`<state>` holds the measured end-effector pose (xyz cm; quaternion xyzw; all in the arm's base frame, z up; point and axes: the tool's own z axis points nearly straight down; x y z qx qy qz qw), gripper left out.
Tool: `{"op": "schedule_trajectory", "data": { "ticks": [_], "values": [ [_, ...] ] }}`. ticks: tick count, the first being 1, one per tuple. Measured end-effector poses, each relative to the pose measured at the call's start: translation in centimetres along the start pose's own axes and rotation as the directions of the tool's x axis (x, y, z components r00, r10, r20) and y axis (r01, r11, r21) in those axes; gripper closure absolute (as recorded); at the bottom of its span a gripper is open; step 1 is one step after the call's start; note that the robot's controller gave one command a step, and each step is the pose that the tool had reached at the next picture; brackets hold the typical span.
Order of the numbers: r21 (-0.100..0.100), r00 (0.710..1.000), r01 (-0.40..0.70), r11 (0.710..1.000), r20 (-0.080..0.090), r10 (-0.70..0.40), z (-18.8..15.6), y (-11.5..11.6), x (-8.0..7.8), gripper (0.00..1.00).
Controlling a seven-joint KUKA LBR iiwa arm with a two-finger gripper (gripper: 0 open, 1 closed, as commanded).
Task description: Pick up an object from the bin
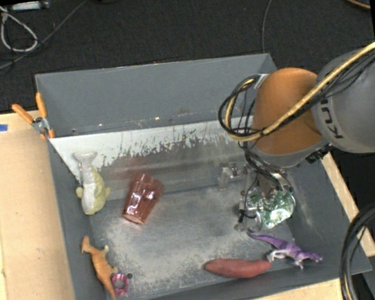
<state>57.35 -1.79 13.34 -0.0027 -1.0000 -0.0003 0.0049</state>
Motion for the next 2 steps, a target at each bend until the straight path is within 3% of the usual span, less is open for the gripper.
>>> {"op": "schedule_trajectory", "data": {
  "ticks": [1,2],
  "values": [
    [0.0,1.0,0.0,1.0,0.008,0.0,-0.5,0.0,-0.2,0.0],
    [0.0,0.993,0.116,0.993,0.014,-0.116,2.2,-3.0,-2.5,0.0]
  ]
}}
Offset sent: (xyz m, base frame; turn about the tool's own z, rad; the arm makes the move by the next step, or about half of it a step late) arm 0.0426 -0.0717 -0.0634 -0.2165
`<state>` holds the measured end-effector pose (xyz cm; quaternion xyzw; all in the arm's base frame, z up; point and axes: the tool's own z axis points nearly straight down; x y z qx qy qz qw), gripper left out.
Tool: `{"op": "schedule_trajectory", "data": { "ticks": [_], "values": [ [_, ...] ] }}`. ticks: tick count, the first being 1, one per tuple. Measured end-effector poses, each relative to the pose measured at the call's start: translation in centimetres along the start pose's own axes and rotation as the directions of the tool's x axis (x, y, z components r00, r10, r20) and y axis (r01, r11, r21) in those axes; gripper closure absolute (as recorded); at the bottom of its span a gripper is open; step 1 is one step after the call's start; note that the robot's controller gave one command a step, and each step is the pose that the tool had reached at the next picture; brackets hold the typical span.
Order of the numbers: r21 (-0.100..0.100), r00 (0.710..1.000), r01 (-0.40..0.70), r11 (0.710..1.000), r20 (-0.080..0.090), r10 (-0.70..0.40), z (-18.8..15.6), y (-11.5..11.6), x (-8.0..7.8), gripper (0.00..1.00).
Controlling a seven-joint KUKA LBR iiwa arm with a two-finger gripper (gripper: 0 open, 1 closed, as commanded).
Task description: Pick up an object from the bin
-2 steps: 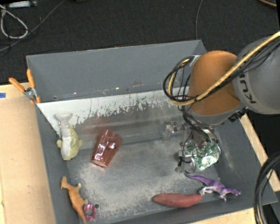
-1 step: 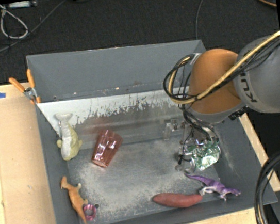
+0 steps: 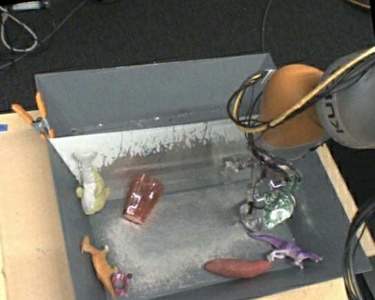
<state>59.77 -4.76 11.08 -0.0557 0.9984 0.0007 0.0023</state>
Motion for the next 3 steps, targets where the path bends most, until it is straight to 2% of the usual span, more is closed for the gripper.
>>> {"op": "schedule_trajectory", "data": {
  "ticks": [1,2,3],
  "values": [
    [-0.004,0.976,0.216,0.976,-0.014,-0.216,0.5,-3.2,1.1,0.0],
    [-0.001,0.981,0.194,0.981,0.001,-0.194,-0.2,-6.1,-0.1,0.0],
    [-0.009,0.885,0.466,0.885,-0.005,-0.466,3.6,-9.8,-0.8,0.0]
  ]
}}
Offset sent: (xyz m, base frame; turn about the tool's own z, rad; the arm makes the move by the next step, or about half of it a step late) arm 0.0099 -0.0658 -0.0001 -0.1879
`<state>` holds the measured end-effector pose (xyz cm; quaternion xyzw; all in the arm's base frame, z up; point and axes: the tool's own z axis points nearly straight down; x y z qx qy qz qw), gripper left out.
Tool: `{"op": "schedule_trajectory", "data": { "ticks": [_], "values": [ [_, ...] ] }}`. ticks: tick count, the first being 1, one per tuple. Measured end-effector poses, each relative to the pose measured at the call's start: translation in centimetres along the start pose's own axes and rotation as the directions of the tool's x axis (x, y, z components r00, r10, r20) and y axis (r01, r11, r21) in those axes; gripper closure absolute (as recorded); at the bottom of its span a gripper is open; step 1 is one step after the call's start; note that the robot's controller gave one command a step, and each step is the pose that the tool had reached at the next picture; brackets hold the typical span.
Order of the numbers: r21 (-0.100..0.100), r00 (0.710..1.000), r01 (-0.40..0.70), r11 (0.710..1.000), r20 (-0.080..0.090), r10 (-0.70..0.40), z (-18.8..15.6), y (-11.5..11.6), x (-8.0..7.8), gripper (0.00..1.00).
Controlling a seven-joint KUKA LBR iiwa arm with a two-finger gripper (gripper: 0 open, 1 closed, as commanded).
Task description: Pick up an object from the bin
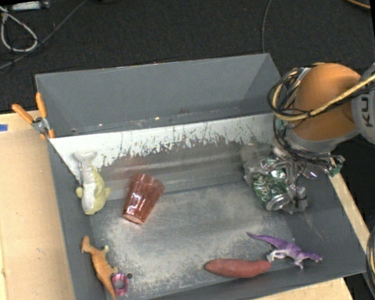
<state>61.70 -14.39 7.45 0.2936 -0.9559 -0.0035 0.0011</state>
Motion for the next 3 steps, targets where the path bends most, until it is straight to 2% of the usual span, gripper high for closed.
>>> {"op": "schedule_trajectory", "data": {
  "ticks": [1,3],
  "values": [
    [-0.007,0.976,-0.219,0.976,0.018,0.219,0.24,-0.4,0.46,1.0],
    [-0.009,0.976,-0.219,0.976,0.015,0.219,-0.25,-0.27,0.54,1.0]
  ]
}}
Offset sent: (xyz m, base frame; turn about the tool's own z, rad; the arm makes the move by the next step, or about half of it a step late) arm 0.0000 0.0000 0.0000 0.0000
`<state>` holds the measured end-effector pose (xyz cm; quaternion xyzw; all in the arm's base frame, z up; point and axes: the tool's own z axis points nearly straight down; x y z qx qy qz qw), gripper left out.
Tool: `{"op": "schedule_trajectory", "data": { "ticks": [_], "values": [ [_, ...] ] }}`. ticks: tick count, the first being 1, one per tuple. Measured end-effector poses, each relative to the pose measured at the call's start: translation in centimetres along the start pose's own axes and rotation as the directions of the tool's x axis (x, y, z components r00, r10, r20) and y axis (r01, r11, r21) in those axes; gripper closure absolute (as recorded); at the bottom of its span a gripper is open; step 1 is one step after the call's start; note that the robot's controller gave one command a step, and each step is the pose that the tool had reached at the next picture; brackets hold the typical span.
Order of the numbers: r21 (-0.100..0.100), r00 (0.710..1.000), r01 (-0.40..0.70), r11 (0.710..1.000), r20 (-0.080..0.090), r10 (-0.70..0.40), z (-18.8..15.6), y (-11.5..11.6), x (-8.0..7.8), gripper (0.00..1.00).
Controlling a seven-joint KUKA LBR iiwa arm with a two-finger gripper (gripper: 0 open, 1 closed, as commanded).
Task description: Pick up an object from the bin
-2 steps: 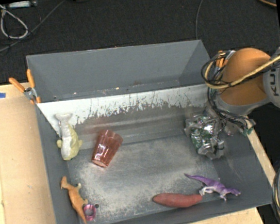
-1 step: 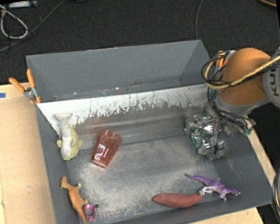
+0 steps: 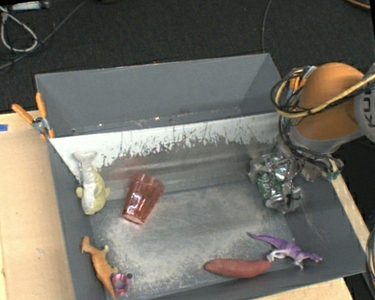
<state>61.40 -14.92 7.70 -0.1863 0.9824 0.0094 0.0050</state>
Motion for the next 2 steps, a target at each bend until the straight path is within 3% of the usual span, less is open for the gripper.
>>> {"op": "schedule_trajectory", "data": {
  "ticks": [2],
  "values": [
    [0.001,1.0,-0.001,1.0,-0.006,0.001,-4.4,0.0,0.2,1.0]
  ]
}}
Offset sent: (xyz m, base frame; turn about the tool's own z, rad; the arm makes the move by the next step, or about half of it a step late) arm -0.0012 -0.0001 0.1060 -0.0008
